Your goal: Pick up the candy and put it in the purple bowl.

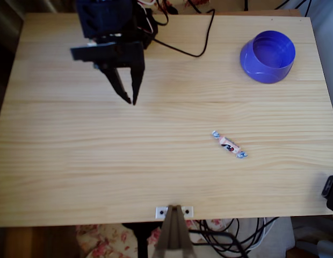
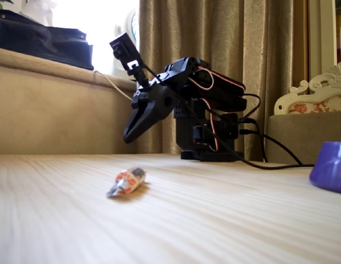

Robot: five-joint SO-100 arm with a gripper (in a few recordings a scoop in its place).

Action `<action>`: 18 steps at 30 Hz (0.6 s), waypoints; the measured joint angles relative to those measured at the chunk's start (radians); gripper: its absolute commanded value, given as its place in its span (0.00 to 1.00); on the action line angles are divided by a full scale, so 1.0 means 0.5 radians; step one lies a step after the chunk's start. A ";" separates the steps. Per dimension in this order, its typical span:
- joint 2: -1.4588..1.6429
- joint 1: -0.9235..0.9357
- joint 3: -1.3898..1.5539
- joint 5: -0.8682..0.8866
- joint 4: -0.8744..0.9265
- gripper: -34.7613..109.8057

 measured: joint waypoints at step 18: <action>0.000 -0.120 0.000 -0.021 -0.015 0.24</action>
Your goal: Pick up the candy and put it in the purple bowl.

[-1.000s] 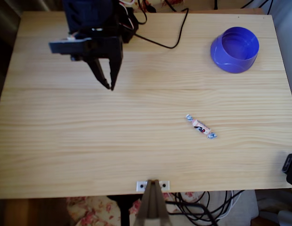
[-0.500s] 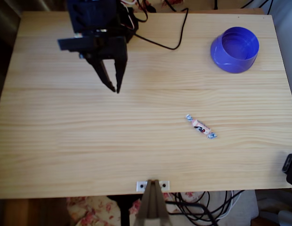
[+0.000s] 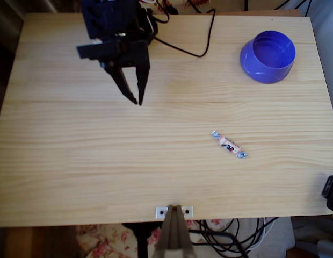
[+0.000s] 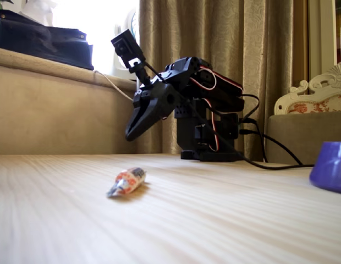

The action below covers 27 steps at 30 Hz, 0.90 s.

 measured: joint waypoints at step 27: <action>-0.742 -0.015 -0.577 -0.043 0.117 0.23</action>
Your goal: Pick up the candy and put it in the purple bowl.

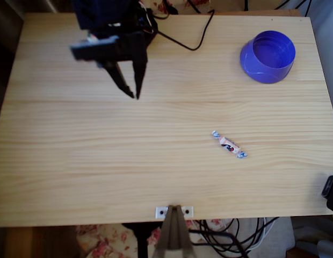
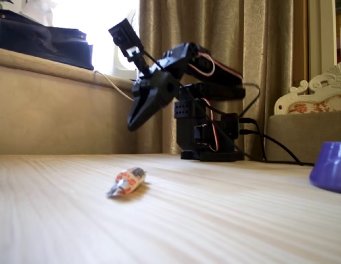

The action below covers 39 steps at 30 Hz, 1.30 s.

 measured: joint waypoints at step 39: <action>-2.381 -0.969 -1.605 -0.604 -0.555 0.29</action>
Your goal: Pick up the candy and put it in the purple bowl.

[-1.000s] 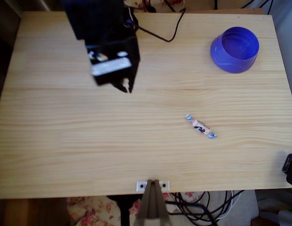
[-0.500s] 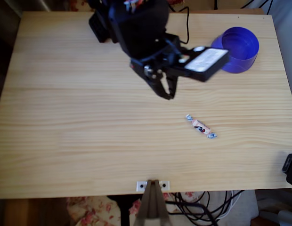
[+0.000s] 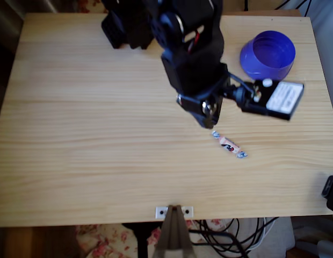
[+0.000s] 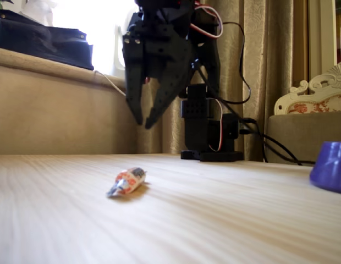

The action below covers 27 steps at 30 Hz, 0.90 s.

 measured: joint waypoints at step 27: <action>-1.022 -0.126 -1.040 0.181 0.310 0.38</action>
